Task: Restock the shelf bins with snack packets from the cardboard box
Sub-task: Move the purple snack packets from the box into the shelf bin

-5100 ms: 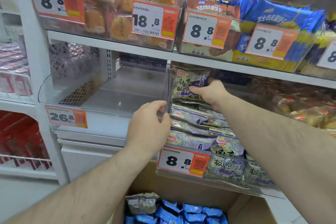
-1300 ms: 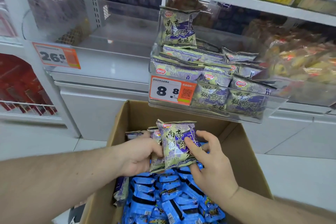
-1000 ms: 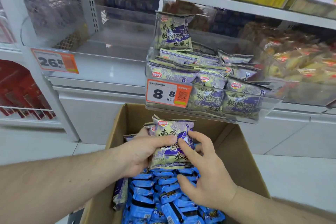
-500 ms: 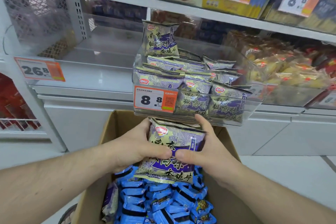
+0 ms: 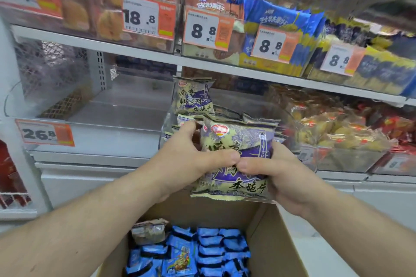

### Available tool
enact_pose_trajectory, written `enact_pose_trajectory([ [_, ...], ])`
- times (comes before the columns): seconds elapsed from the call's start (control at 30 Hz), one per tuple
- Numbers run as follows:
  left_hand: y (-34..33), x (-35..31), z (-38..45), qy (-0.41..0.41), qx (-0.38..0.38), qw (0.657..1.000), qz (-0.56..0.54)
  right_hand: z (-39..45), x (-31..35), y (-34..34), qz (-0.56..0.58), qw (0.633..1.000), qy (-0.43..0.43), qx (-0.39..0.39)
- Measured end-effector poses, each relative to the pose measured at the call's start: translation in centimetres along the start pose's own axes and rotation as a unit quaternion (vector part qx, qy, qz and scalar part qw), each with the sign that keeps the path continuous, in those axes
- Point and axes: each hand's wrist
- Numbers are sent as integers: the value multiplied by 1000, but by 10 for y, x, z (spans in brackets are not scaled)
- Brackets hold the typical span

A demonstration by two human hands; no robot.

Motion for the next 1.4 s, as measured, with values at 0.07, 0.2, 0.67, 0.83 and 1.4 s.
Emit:
enact_pose_trajectory([
  [0.07, 6, -1, 5, -90, -78, 984, 136, 10, 5, 11, -9, 1000, -7, -15],
  [0.2, 30, 4, 24, -200, -210, 911, 292, 51, 12, 39, -51, 990, -17, -128],
  [0.67, 47, 28, 50, -130, -275, 892, 333, 199, -5, 47, -126, 963, -107, -212],
  [0.83, 49, 29, 48, -136, -277, 890, 335, 207, -15, 40, -173, 951, -117, -229],
  [1.4, 39, 18, 37, -264, -224, 844, 409, 163, -1, 25, -314, 907, -187, -210],
])
Point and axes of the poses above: each hand's wrist, its own z-axis towards the middle knuckle, its own y-axis out of the back of the hand, x = y × z, and after that the axes turned 15 degrees about -z, right-handed
